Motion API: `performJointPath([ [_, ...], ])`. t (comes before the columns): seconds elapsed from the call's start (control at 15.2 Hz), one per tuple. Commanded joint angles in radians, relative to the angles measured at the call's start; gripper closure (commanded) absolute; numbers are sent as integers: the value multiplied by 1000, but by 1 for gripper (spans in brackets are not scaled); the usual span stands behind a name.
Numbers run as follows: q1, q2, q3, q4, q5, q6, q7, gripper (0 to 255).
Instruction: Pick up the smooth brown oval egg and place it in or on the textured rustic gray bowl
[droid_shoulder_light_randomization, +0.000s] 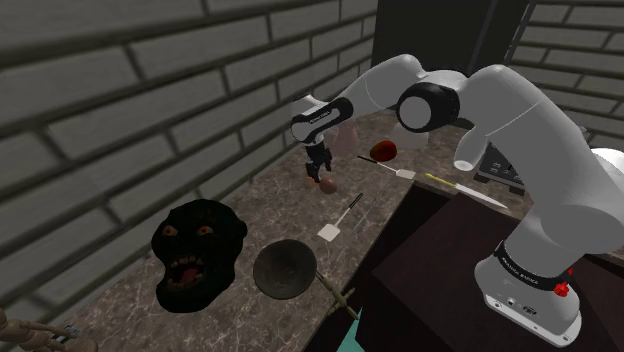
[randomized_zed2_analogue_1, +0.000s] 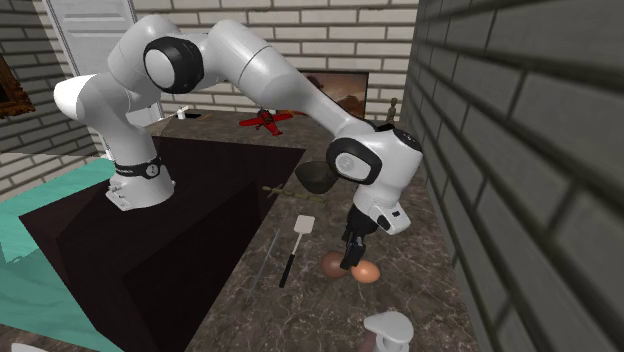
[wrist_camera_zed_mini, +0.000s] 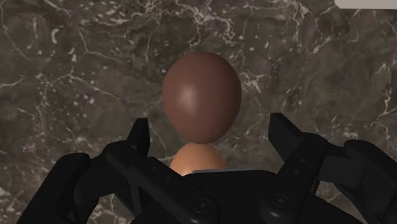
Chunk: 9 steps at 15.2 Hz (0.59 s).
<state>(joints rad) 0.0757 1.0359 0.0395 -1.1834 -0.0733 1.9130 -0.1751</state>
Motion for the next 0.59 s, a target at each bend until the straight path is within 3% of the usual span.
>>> performJointPath([
  [0.0, 2, 47, -1, 54, -3, -11, -6, 0],
  [0.53, -1, 73, -3, 10, -5, 59, -4, 0],
])
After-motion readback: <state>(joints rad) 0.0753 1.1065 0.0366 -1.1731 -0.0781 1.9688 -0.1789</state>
